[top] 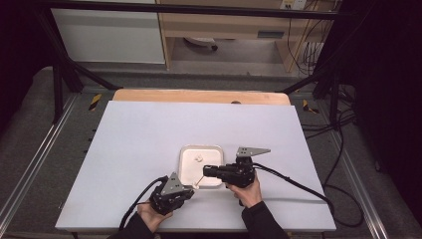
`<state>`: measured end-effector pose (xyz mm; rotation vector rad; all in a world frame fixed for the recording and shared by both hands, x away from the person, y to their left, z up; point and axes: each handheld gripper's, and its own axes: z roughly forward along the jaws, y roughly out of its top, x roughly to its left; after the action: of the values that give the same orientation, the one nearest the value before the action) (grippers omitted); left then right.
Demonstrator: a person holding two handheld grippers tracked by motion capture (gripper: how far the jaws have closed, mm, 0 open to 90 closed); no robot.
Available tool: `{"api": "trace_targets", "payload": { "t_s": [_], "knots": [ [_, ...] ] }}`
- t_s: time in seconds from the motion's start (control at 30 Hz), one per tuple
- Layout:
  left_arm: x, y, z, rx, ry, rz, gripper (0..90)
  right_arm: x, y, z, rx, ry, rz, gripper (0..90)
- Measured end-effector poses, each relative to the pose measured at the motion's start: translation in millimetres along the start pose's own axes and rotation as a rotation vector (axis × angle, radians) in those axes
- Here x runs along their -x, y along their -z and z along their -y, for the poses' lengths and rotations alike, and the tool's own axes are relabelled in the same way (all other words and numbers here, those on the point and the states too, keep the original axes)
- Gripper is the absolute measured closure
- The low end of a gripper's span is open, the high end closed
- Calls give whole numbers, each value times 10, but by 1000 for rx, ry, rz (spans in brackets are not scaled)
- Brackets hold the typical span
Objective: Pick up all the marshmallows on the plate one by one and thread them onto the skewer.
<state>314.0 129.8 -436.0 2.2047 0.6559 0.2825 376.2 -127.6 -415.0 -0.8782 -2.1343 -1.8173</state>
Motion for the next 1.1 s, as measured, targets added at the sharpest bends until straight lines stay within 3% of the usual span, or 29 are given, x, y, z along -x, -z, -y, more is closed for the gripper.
{"api": "trace_targets", "payload": {
  "t_s": [0.73,0.8,0.83,0.87,0.9,0.97,1.0,1.07,1.1],
  "knots": [
    [2,-17,-1,8,22,15,890,7,-36,42,-12,-7,-8,825],
    [-4,35,-38,82,46,46,890,11,-57,54,-43,-9,-10,817],
    [2,57,-89,78,37,32,889,7,-126,102,-93,-6,-13,810],
    [22,68,-109,77,13,-1,889,5,-199,151,-113,-13,-31,810],
    [22,82,-97,101,15,-5,889,-6,-234,140,-123,-7,-32,808],
    [-18,135,-89,139,45,26,889,-74,-218,21,-130,33,-25,806],
    [-25,154,-92,143,42,24,888,-105,-216,-4,-122,49,-27,804],
    [-18,139,-74,130,42,20,888,-111,-229,15,-114,37,-29,770],
    [-12,122,-58,125,42,19,888,-103,-243,34,-119,35,-12,685]
  ]
}}
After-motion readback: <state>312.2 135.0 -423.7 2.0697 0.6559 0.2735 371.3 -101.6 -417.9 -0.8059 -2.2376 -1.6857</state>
